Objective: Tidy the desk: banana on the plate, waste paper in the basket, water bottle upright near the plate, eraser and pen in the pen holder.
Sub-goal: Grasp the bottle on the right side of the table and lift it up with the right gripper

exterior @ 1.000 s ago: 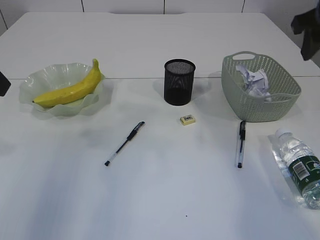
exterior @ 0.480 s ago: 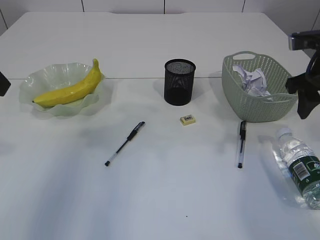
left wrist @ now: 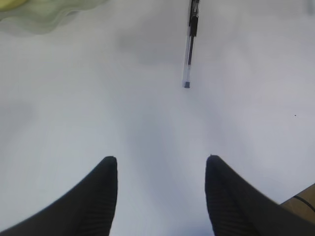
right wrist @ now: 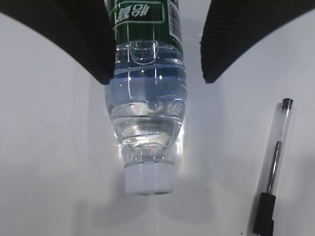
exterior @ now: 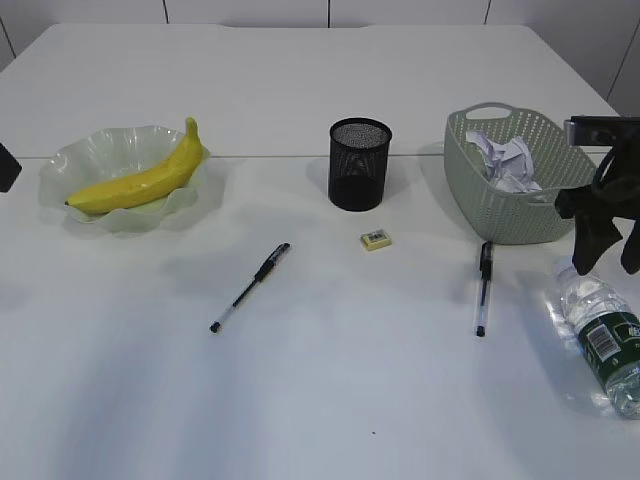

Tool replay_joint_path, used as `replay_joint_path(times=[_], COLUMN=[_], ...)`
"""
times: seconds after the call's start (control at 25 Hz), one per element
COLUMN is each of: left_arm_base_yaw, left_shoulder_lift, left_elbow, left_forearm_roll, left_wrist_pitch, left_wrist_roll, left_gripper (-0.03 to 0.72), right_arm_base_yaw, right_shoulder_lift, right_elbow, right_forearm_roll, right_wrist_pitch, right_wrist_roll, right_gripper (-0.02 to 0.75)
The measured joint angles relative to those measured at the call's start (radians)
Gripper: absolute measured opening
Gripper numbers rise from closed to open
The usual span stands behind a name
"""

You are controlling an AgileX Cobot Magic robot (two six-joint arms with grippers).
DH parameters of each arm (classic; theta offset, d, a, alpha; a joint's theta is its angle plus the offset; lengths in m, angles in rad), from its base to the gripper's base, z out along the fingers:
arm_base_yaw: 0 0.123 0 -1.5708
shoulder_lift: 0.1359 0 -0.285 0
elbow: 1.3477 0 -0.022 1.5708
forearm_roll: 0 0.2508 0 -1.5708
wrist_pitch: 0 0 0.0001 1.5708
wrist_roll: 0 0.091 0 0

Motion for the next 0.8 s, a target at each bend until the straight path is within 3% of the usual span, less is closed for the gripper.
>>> replay_joint_path(times=[0.36, 0.8], left_arm_base_yaw=[0.000, 0.000], left_shoulder_lift=[0.000, 0.000], left_elbow=[0.000, 0.000], left_forearm_roll=[0.000, 0.000], left_wrist_pitch=[0.000, 0.000], left_wrist_roll=[0.000, 0.000], left_gripper=[0.414, 0.414], right_arm_base_yaw=[0.000, 0.000], right_shoulder_lift=[0.016, -0.060], right_elbow=[0.000, 0.072], right_forearm_roll=[-0.003, 0.022], right_wrist_pitch=[0.049, -0.031], right_wrist_roll=[-0.009, -0.024], right_gripper=[0.428, 0.429])
